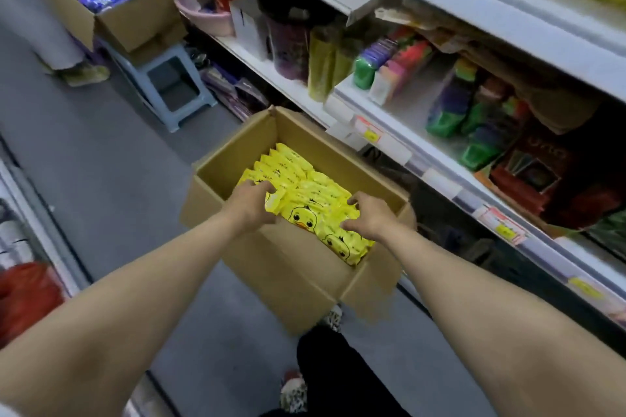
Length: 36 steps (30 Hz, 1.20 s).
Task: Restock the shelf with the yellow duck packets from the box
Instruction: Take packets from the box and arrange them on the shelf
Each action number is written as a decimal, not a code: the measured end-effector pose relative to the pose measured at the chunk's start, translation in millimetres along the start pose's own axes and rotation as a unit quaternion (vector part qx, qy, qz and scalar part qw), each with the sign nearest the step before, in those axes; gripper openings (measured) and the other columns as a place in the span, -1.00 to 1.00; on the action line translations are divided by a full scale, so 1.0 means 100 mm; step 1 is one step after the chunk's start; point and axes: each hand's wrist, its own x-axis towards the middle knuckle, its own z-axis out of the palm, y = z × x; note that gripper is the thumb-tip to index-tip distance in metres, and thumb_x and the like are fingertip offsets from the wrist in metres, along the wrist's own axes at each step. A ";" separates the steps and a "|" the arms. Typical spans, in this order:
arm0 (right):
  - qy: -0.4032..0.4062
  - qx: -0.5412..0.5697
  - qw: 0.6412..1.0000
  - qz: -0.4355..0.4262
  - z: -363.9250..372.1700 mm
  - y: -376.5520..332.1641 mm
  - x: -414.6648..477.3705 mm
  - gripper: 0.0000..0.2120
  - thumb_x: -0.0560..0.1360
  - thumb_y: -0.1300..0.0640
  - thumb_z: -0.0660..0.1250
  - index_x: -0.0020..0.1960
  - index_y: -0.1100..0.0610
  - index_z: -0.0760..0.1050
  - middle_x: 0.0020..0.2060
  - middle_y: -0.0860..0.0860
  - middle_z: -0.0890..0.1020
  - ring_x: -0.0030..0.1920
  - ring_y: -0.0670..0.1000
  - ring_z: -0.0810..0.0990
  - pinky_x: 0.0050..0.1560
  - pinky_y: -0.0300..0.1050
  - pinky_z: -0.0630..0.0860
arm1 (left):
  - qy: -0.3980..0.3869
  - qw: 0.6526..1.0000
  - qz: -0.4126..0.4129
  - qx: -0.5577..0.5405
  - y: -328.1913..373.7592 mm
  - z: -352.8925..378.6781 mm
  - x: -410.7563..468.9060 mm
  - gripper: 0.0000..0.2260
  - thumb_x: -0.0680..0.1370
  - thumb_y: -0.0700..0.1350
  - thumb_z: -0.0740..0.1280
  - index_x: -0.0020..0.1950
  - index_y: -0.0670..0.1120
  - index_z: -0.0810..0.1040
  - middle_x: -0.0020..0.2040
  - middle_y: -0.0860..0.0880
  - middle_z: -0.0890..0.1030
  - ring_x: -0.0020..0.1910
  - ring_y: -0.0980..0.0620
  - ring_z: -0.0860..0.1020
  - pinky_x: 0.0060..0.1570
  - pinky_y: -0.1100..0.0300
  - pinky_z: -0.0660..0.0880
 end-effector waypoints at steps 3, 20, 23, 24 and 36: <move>-0.040 0.001 0.999 0.005 0.11 -0.06 0.40 -0.42 0.44 -0.02 0.52 0.38 0.09 0.42 0.33 0.10 0.52 0.24 0.14 0.55 0.16 -0.04 0.50 | -0.013 0.999 -0.019 0.022 -0.13 -0.06 0.38 -0.39 0.41 0.06 0.52 0.40 0.01 0.40 0.17 -0.13 0.43 0.20 -0.16 0.44 0.19 0.04 0.43; -0.067 0.032 0.991 0.113 1.24 -0.18 2.03 -0.38 0.40 -0.04 0.54 0.38 0.04 0.41 0.32 0.07 0.50 0.35 0.11 0.43 0.22 -0.05 0.43 | -0.130 0.979 0.048 0.150 -0.96 0.45 2.39 -0.26 0.43 0.03 0.50 0.52 0.09 0.22 0.50 -0.10 0.21 0.44 -0.16 0.25 0.34 -0.07 0.34; -0.049 0.023 0.989 0.136 1.46 -0.15 2.15 -0.38 0.38 -0.03 0.56 0.36 0.04 0.41 0.30 0.07 0.45 0.35 0.11 0.38 0.25 -0.05 0.40 | -0.125 0.966 0.093 0.206 -1.07 0.60 2.61 -0.22 0.40 0.02 0.51 0.52 0.08 0.18 0.49 -0.09 0.19 0.45 -0.15 0.21 0.35 -0.04 0.30; -0.039 0.015 0.989 0.141 1.52 -0.14 2.18 -0.39 0.37 -0.02 0.56 0.34 0.03 0.40 0.29 0.06 0.43 0.34 0.11 0.36 0.25 -0.05 0.39 | -0.124 0.961 0.106 0.224 -1.10 0.64 2.67 -0.21 0.40 0.03 0.52 0.52 0.07 0.17 0.48 -0.09 0.19 0.44 -0.15 0.21 0.35 -0.03 0.30; 0.018 -0.123 0.978 0.168 1.85 -0.21 2.37 -0.59 0.44 0.01 0.49 0.21 0.10 0.47 0.16 0.10 0.55 0.24 0.13 0.45 0.17 0.00 0.40 | -0.112 0.926 0.216 0.289 -1.22 0.77 3.04 -0.33 0.39 -0.03 0.53 0.39 -0.03 0.26 0.33 -0.10 0.38 0.32 -0.13 0.35 0.26 0.02 0.36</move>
